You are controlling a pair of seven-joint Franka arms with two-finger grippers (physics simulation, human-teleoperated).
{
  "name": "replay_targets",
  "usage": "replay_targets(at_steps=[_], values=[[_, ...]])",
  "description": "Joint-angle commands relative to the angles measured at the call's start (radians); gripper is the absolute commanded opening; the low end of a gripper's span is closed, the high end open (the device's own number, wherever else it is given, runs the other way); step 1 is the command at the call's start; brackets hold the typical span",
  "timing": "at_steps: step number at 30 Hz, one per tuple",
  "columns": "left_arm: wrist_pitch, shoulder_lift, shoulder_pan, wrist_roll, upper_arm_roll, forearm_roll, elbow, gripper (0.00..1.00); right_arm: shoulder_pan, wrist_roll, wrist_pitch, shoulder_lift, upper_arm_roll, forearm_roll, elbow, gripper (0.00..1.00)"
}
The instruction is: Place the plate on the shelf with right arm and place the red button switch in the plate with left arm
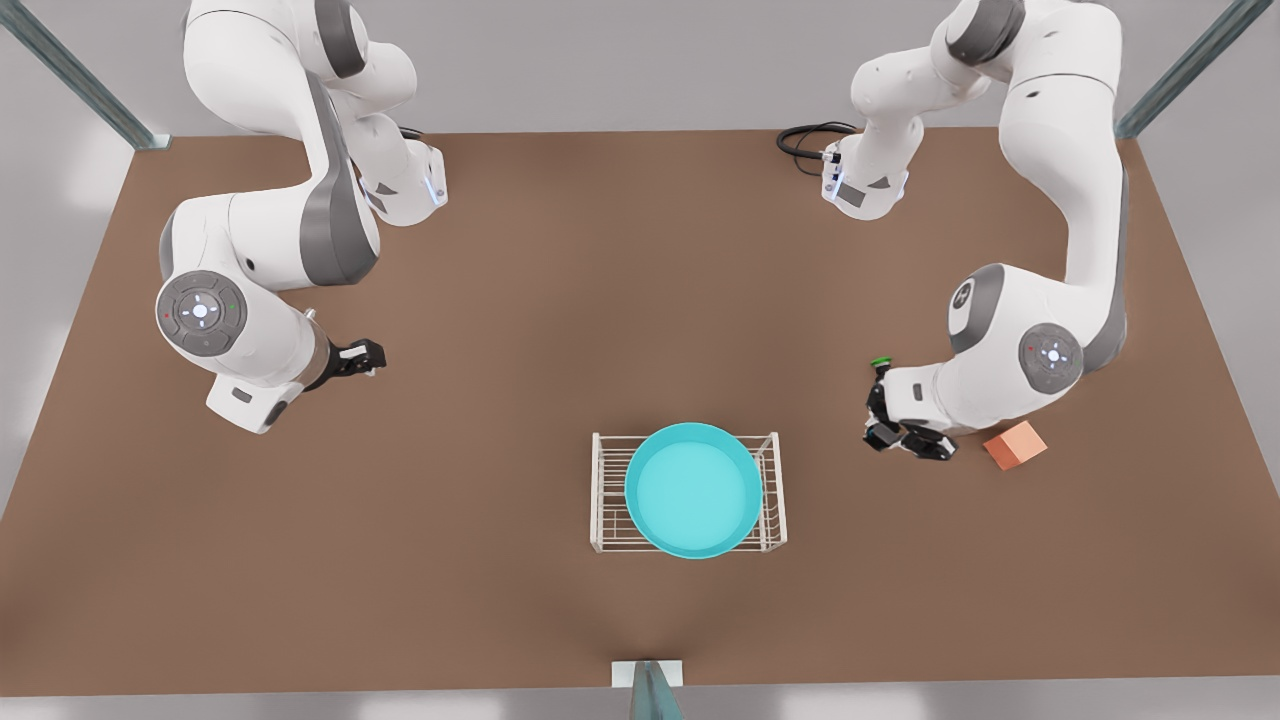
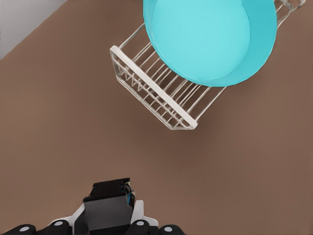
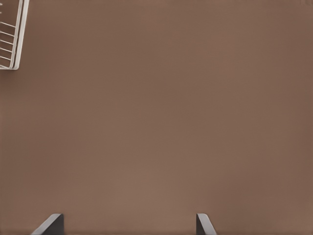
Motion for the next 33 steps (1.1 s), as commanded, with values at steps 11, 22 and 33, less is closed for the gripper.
replay_targets(at_steps=[11,22,33], values=[[0.331,0.146,-0.276,-1.378,0.004,0.077,0.09,0.45,-0.106,0.035,-0.009,-0.052,-0.065,0.063,0.001,1.0],[0.417,0.257,-0.382,-1.598,0.033,0.246,0.213,1.0,-0.104,0.037,-0.007,-0.052,-0.048,0.062,0.001,1.0],[-0.16,0.025,0.015,-0.65,0.077,0.199,0.084,1.0,-0.101,0.035,-0.006,-0.052,-0.046,0.062,0.001,1.0]])
